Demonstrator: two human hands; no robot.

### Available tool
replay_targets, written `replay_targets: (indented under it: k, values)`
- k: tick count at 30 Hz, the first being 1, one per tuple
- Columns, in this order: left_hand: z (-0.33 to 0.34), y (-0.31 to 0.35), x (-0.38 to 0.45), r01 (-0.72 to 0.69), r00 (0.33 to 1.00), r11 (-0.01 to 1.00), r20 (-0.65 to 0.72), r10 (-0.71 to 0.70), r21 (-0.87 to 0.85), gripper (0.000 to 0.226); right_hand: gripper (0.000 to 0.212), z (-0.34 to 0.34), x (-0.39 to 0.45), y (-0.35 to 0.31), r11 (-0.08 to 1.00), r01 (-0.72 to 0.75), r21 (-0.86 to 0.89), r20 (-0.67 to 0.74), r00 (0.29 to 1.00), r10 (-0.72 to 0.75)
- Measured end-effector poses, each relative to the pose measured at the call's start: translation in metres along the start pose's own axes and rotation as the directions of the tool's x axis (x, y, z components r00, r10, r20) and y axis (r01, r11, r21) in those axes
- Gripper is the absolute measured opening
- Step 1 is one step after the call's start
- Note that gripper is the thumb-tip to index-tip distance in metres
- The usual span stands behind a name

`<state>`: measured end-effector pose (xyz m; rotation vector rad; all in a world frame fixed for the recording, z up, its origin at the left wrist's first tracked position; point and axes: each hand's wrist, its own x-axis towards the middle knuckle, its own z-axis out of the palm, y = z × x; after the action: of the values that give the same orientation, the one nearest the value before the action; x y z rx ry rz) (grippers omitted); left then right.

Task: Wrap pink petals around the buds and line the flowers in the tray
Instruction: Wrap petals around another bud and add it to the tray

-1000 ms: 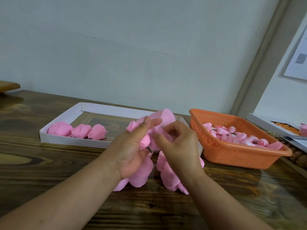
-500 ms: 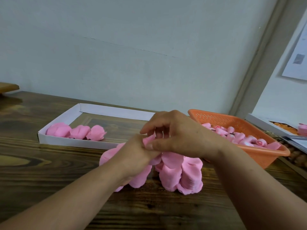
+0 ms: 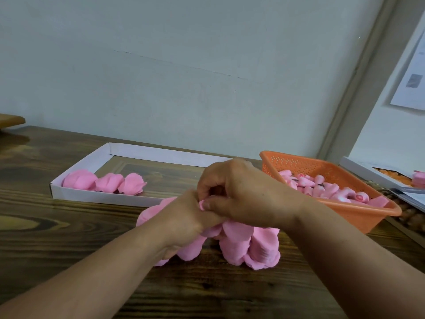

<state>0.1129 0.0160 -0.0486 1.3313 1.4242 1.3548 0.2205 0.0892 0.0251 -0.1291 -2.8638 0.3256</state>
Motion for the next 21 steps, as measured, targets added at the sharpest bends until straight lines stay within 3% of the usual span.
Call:
replay_targets:
  k: [2,3,4,6,9,11,14,18,21]
  values:
    - [-0.003,0.001,0.0,-0.034,0.999,0.999,0.027,0.034,0.003,0.027,0.004,0.002,-0.004,0.001,1.0,0.002,-0.007,-0.029,1.0,-0.003]
    - [-0.005,0.004,-0.001,-0.047,0.997,0.999,0.058,0.047,0.001,0.01,0.004,0.0,-0.007,0.003,1.0,0.0,0.02,-0.06,0.998,0.001]
    - [-0.009,0.005,-0.002,-0.053,0.992,0.998,0.113,0.051,0.014,0.017,0.004,-0.005,-0.011,0.006,0.998,-0.008,0.069,-0.104,0.994,0.016]
    - [-0.016,0.007,-0.003,-0.024,0.987,0.999,0.162,0.019,0.033,0.059,0.009,-0.021,-0.022,0.016,0.976,-0.046,0.214,-0.217,0.972,0.093]
    - [-0.018,0.007,0.003,-0.001,0.995,0.986,-0.101,0.018,0.168,0.065,0.016,-0.044,-0.039,0.037,0.913,-0.055,0.405,-0.406,0.883,0.234]
    - [-0.02,0.003,0.008,0.003,0.929,0.937,-0.349,0.127,0.35,0.043,0.019,-0.047,-0.043,0.046,0.893,-0.053,0.446,-0.483,0.827,0.29]
    - [-0.026,0.002,0.011,-0.059,0.845,0.909,-0.464,0.266,0.413,0.009,0.017,-0.035,-0.043,0.051,0.869,-0.058,0.491,-0.505,0.794,0.338]
    - [-0.026,0.001,0.013,-0.066,0.84,0.843,-0.426,0.335,0.534,0.072,0.015,-0.012,-0.036,0.053,0.83,-0.044,0.557,-0.514,0.767,0.385]
    - [-0.023,-0.001,0.011,-0.077,0.844,0.751,-0.357,0.399,0.656,0.08,0.026,0.002,-0.031,0.052,0.798,-0.025,0.602,-0.52,0.746,0.415]
